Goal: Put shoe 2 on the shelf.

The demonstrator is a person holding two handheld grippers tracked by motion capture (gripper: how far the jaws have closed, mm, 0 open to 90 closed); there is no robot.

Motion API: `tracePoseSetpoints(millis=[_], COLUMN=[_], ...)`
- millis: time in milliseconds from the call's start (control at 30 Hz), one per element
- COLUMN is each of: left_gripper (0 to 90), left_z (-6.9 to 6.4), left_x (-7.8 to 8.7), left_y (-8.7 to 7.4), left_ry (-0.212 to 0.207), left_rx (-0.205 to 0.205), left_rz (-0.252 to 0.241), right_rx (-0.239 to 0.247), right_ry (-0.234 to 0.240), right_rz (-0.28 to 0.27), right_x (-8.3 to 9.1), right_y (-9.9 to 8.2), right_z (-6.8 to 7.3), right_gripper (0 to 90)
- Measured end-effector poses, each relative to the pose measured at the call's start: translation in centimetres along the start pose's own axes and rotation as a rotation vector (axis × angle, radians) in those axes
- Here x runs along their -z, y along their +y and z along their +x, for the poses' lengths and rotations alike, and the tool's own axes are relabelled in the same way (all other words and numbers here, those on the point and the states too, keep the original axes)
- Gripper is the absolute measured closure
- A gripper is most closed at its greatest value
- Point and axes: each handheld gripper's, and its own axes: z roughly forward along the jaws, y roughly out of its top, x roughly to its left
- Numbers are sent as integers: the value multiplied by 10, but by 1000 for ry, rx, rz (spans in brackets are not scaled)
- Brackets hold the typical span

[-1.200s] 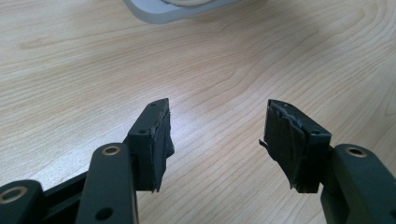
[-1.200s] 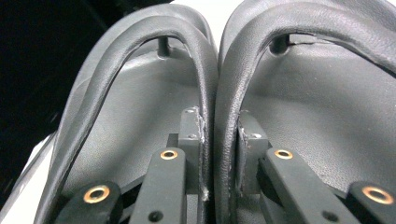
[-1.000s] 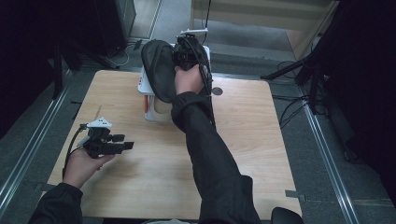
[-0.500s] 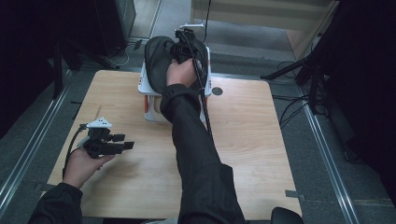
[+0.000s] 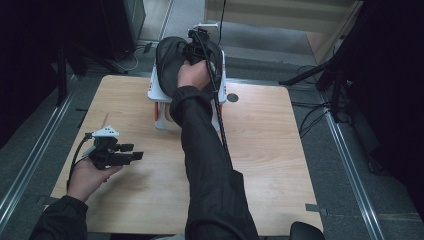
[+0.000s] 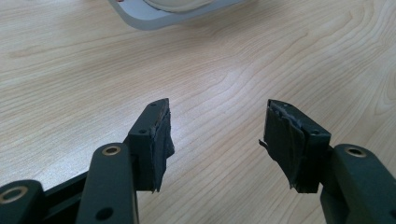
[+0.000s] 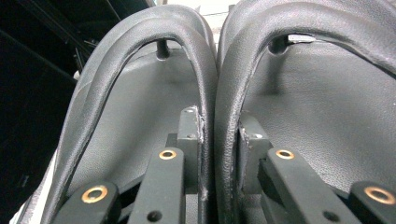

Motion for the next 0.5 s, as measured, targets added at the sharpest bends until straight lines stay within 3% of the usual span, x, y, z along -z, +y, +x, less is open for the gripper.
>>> tracePoseSetpoints(millis=[333, 500], left_gripper=[420, 421], left_z=[-1, -1], left_x=[-1, -1], left_y=[0, 0], left_ry=[3, 3], left_rx=[-4, -2], left_rz=[7, 8], right_rx=[7, 13], right_ry=[-14, 4], right_rz=[-5, -3], right_x=[3, 2], right_y=[-1, -1], right_z=[-2, -4], right_gripper=[755, 731])
